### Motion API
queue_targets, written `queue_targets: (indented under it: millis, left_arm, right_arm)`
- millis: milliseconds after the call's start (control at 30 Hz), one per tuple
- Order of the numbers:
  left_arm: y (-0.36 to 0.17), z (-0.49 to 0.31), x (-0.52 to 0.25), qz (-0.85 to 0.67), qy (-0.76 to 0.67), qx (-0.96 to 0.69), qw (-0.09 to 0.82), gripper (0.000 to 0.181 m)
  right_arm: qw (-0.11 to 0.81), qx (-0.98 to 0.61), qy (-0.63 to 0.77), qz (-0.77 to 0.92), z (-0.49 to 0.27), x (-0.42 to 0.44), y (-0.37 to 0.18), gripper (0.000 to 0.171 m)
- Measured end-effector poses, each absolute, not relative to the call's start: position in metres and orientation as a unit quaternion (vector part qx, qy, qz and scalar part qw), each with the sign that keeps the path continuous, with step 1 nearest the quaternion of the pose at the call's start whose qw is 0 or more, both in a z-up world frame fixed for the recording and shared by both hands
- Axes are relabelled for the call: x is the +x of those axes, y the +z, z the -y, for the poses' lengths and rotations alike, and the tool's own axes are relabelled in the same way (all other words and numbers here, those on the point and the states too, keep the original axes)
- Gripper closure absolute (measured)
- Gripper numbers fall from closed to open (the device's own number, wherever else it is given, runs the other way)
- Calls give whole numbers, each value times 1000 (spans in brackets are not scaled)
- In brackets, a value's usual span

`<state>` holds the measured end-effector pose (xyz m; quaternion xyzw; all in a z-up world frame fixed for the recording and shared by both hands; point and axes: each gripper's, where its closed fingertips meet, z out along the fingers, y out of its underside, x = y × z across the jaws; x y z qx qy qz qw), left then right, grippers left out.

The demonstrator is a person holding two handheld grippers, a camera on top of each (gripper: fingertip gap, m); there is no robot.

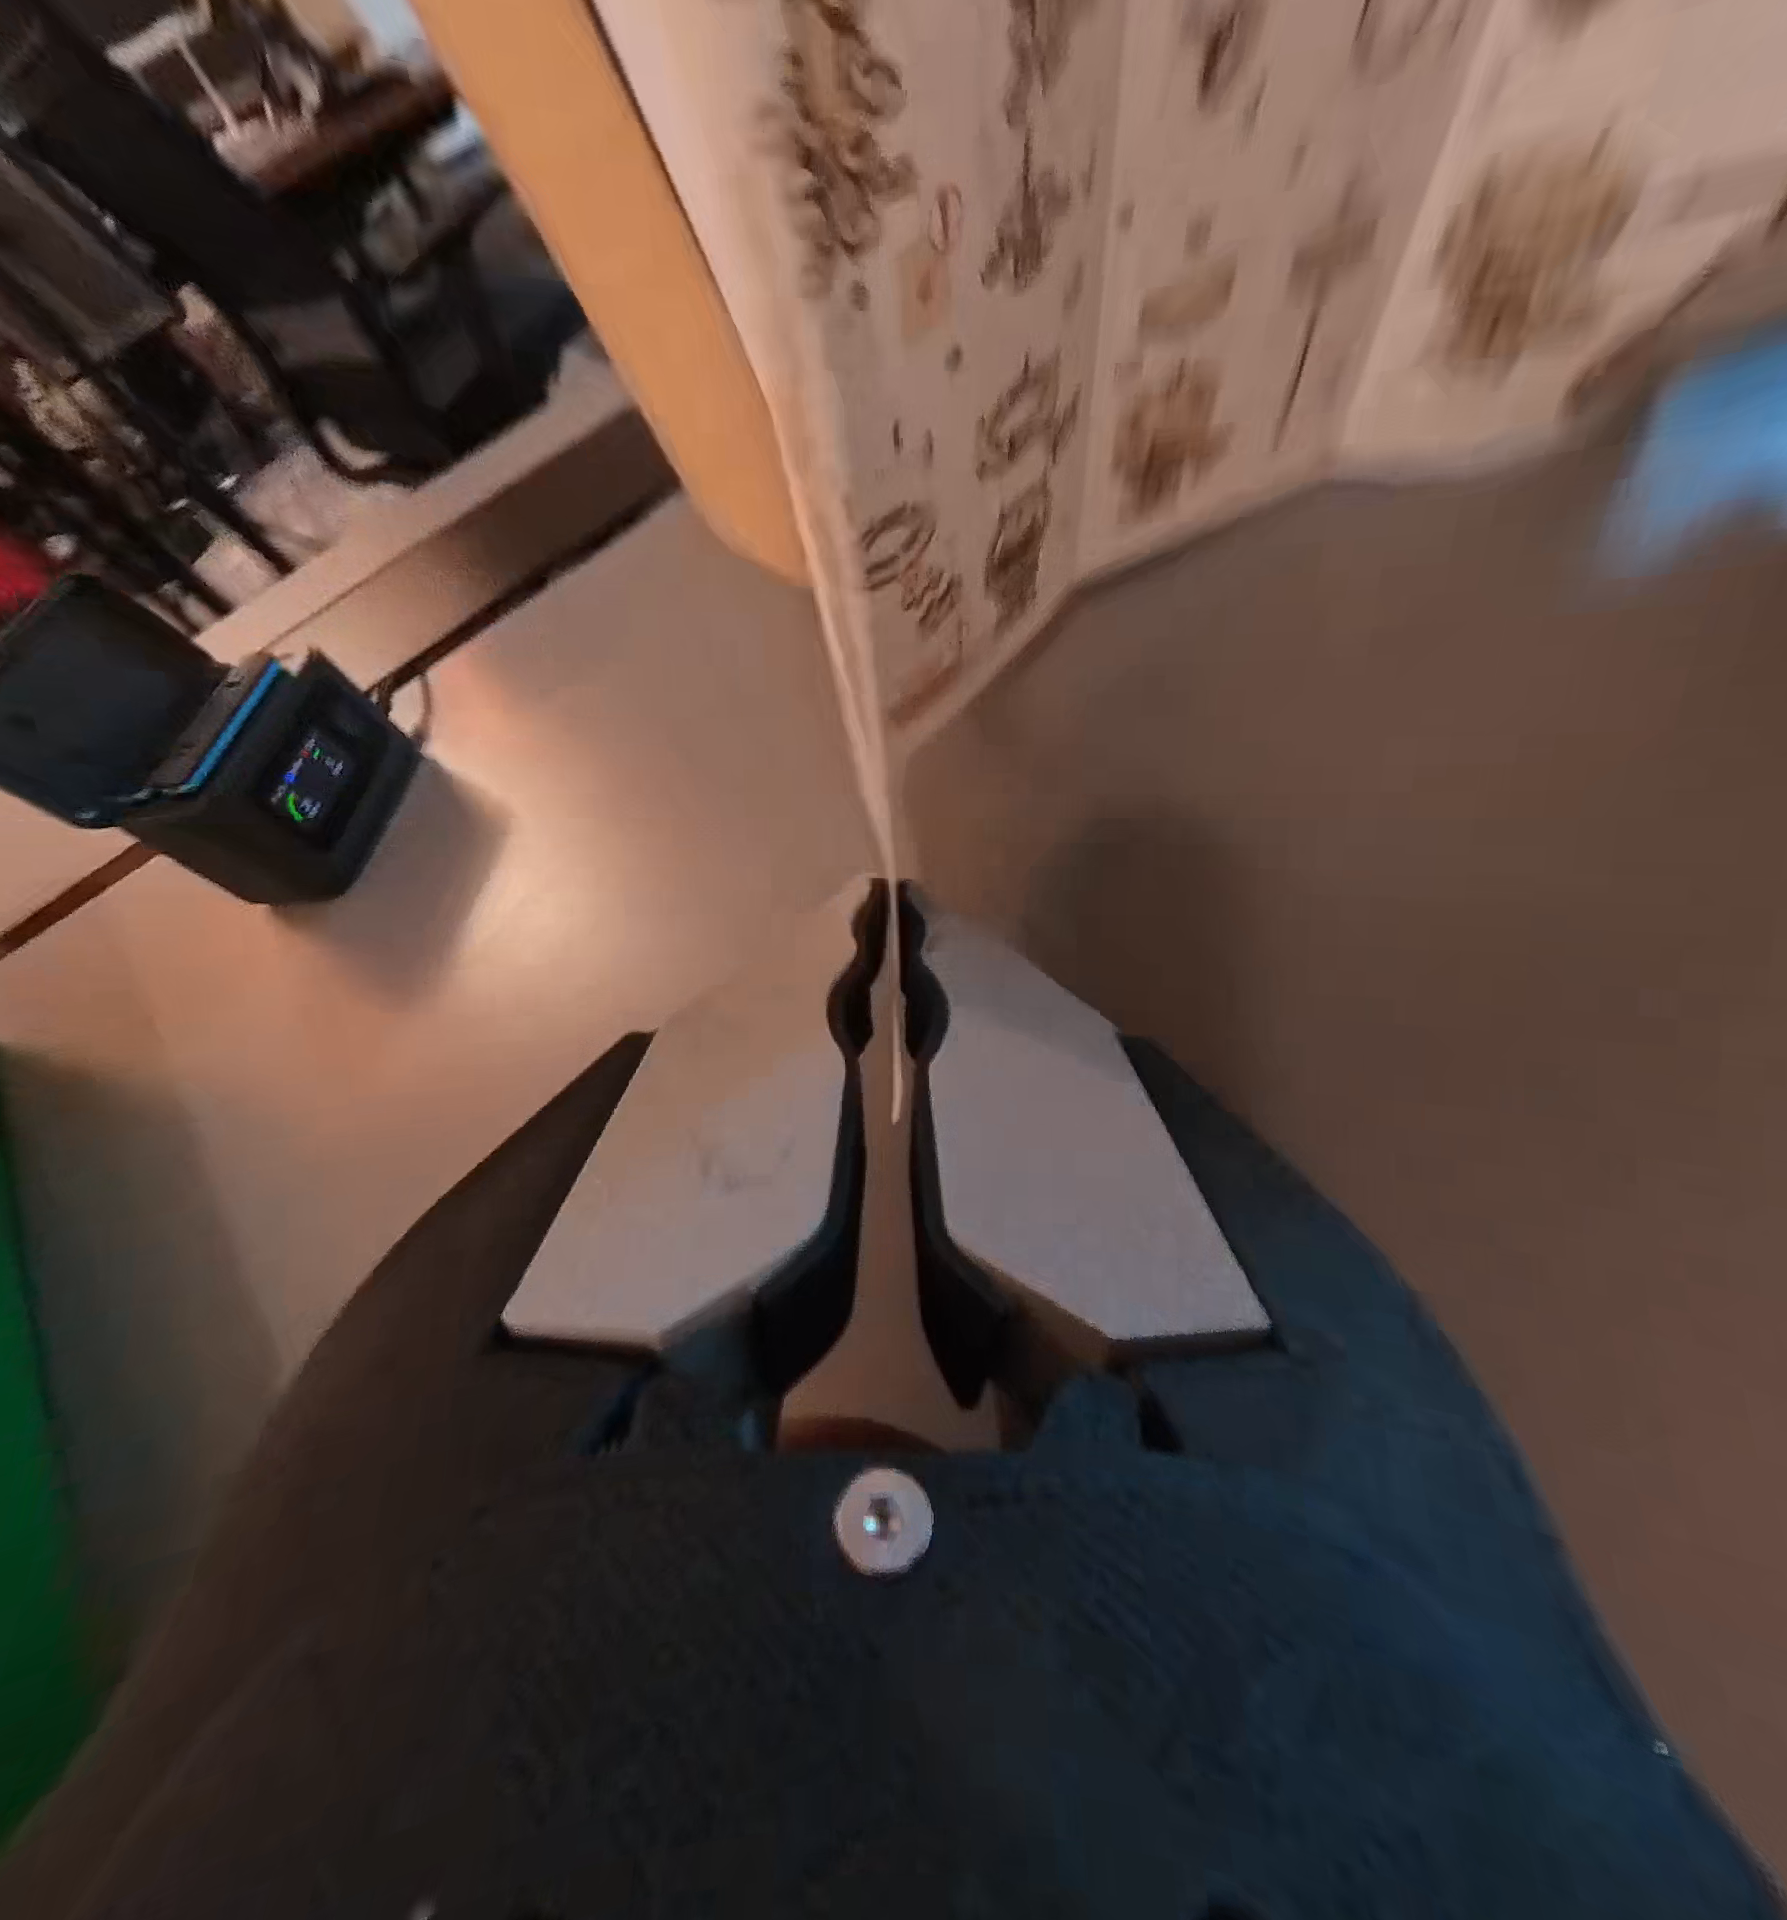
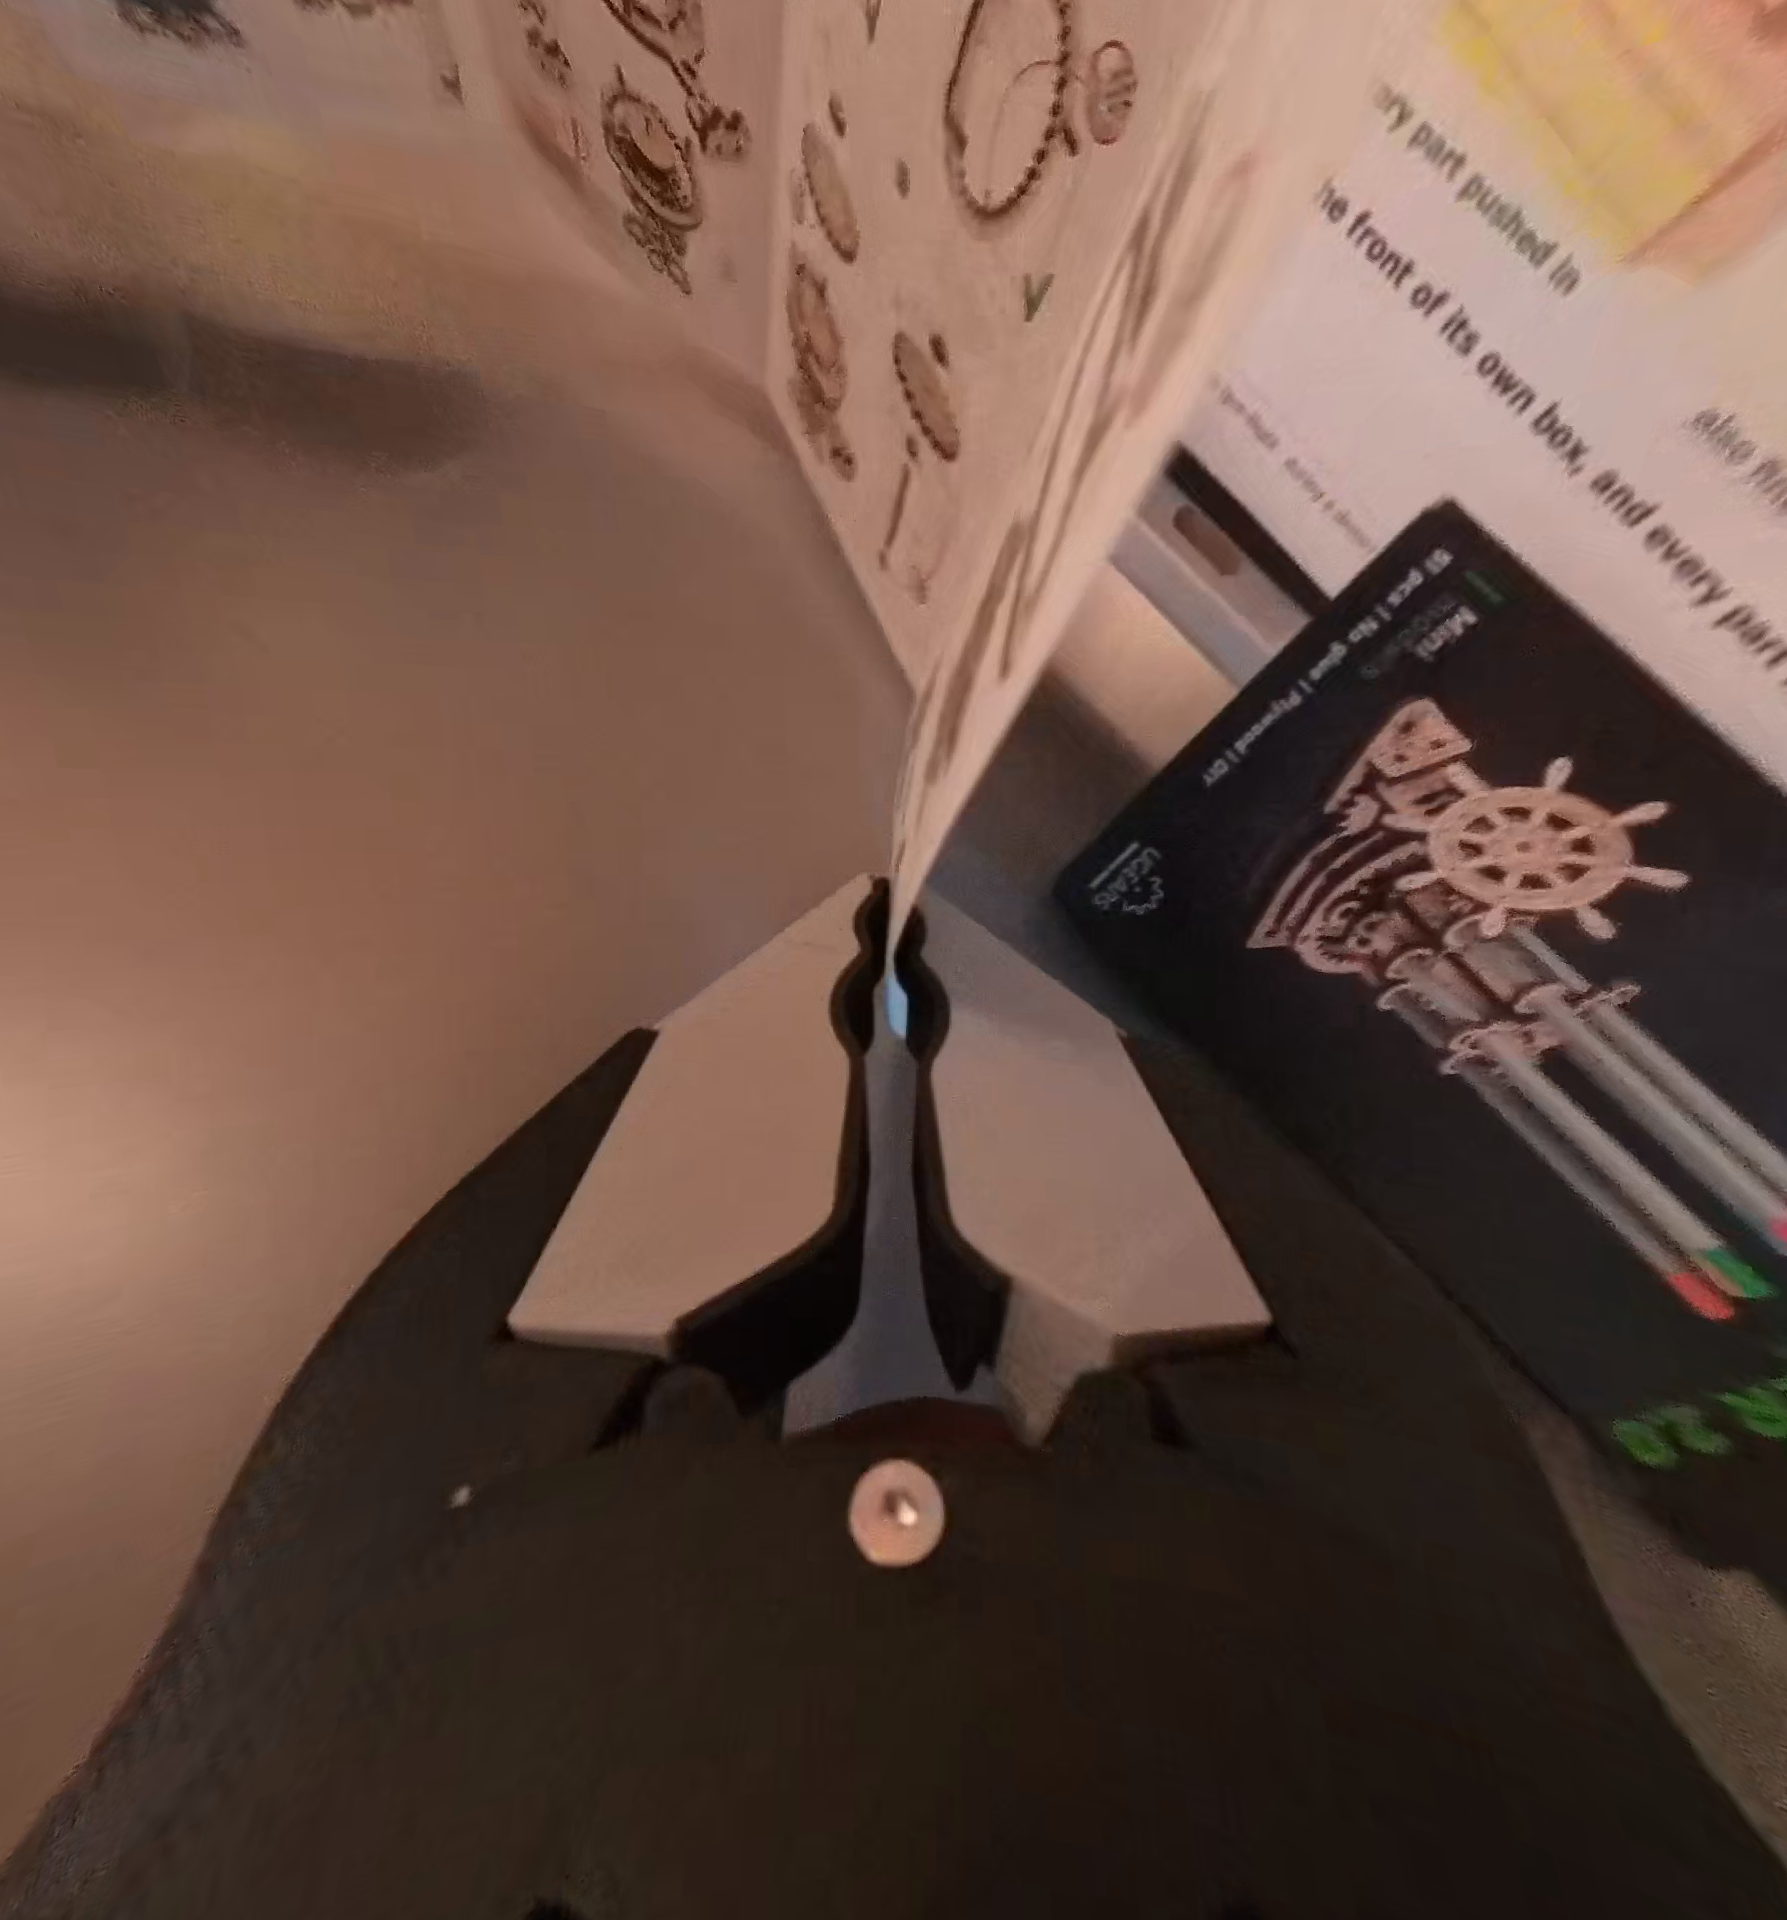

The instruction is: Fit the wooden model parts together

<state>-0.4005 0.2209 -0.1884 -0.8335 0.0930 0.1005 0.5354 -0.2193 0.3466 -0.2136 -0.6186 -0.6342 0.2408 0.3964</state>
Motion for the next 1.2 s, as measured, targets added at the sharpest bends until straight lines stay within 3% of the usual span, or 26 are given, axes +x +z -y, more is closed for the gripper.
queue_targets:
  millis: [33,233,533,633,667,733,800,867,933,1000,1100,1200]
  left_arm:
    - [-182,-220,-400,-84,84,-825,552,181]
    - [-159,-214,-388,-41,-54,-789,610,181]
    - [-173,-212,-394,-2,-69,-814,577,181]
    - [-176,-211,-406,25,-42,-819,572,176]
    - [-178,-210,-410,32,-29,-823,567,166]
    - [-180,-208,-414,28,-2,-828,560,166]
    - [-181,-208,-415,16,23,-830,558,173]
    - [-184,-209,-413,4,36,-835,549,181]
    - [-188,-211,-411,-6,51,-842,537,180]
    - [-190,-212,-410,-16,64,-845,530,166]
    - [-189,-211,-411,-13,65,-844,532,128]
    - [-189,-212,-415,4,42,-844,535,128]
  right_arm:
    - [386,-626,260,626,-346,-218,-211,171]
    - [316,-642,349,605,-341,-213,-201,171]
    - [309,-660,320,605,-357,-204,-211,171]
    - [323,-677,236,618,-375,-197,-234,153]
    - [333,-674,225,620,-377,-198,-235,150]
    - [343,-673,214,620,-379,-197,-233,149]
    - [357,-669,203,620,-381,-196,-232,154]
    - [360,-662,190,629,-380,-196,-235,171]
    - [365,-660,173,633,-381,-195,-236,171]
    - [368,-660,169,633,-381,-193,-236,170]
    - [361,-667,183,626,-379,-190,-236,163]
    - [355,-677,203,612,-381,-188,-234,160]
